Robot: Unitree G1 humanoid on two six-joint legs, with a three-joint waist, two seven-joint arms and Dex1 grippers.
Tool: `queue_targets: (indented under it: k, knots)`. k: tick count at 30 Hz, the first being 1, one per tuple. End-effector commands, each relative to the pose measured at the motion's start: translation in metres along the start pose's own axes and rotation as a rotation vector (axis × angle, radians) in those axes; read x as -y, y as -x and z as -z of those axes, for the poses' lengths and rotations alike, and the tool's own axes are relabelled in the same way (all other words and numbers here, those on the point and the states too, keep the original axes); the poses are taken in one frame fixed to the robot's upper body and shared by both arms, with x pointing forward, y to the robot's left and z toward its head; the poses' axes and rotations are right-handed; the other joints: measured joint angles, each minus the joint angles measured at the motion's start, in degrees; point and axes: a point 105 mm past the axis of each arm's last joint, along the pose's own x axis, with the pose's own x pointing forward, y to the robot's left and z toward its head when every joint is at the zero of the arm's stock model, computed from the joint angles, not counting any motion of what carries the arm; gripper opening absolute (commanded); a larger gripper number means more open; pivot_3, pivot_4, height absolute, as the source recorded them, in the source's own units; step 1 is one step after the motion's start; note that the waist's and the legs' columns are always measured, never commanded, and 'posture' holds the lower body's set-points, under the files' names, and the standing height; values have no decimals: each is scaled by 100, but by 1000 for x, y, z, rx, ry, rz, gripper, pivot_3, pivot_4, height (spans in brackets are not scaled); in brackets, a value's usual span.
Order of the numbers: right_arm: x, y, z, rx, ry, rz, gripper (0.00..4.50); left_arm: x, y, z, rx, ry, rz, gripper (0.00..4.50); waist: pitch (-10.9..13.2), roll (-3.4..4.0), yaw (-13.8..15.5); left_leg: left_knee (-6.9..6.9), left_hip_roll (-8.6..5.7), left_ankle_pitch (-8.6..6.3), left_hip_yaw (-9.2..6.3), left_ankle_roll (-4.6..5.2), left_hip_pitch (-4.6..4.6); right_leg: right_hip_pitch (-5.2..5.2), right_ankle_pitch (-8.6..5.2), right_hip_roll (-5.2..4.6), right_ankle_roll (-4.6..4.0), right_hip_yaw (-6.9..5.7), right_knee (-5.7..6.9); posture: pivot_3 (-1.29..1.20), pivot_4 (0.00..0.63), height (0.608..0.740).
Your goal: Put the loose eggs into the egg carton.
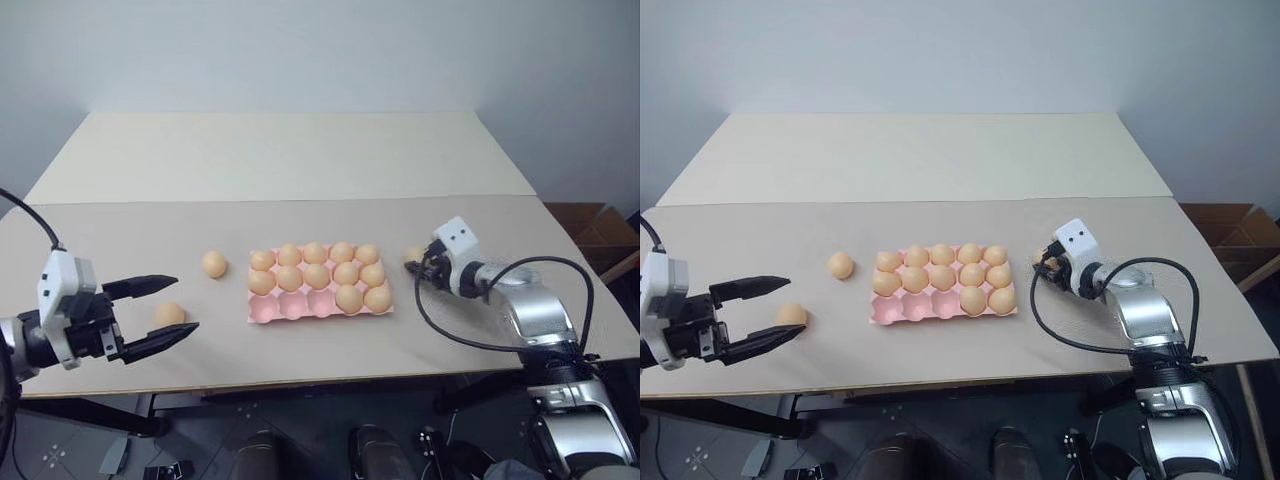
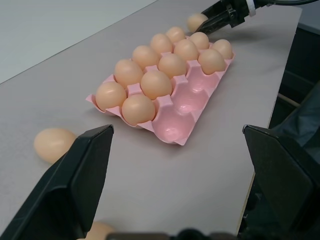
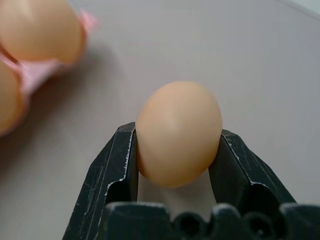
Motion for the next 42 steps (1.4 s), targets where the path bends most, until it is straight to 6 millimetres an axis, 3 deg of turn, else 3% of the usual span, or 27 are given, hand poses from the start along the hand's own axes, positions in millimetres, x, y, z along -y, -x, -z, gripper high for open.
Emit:
queue_targets:
  k: [1, 6, 11, 15, 19, 23, 28, 35, 42]
  knots:
    - [-25, 18, -46, 147, 82, -69, 1908, 2, 3, -10, 15, -61, -5, 4500, 0, 1, -8, -1, 0, 0, 0, 0, 1, 0, 0, 0, 0, 0, 0, 0, 150, 740]
    - [-98, 19, -70, 224, 133, -291, 1908, 2, 1, -9, 15, -58, 5, 4500, 0, 1, -10, -3, 3, 0, -1, 0, 6, 0, 0, 2, -1, -1, 4, 0, 150, 740]
    - [-135, 6, -64, 195, 166, -361, 1908, 2, -1, -10, 15, -60, 9, 4500, 0, 0, 1, -2, 1, 1, 1, -2, 9, 2, -7, -2, -15, -2, 7, 0, 150, 740]
    - [-146, 1, -59, 164, 192, -383, 3181, 3, 0, -10, 13, -57, 9, 4500, -1, 0, 12, -2, -4, 1, 1, -3, 1, 0, -12, -6, -22, -3, 0, 0, 150, 740]
    - [-145, 3, -62, 171, 198, -381, 4484, 4, 2, -10, 10, -55, 6, 4500, -1, 0, 7, -2, -3, 1, 1, -2, 0, -2, -9, -4, -18, -4, -1, 0, 150, 740]
    - [-134, 13, -76, 223, 189, -366, 4484, 2, 3, -9, 5, -54, -5, 4500, 0, 0, 7, -2, 1, 1, -1, -2, 2, -3, -9, 0, -19, -6, 5, 0, 150, 740]
    - [-103, 48, -86, 304, 188, -358, 4484, -4, 12, -6, -12, -38, -55, 4500, 0, 0, 28, -2, -2, 1, -1, -2, -1, -2, -9, -4, -17, -6, -2, 0, 150, 740]
    - [-59, 96, -57, 290, 179, -431, 4484, -11, 31, 10, -57, 34, -144, 4500, -1, -1, 25, -9, -3, -1, -1, 0, 3, 5, -12, -4, -13, -7, -11, 0, 150, 740]
    - [-45, 96, -49, 268, 181, -381, 4484, -17, 41, 40, -147, 179, -286, 4500, 0, -1, -22, -9, 7, 0, 3, -1, 31, 10, -40, 1, -11, -2, 4, 0, 150, 740]
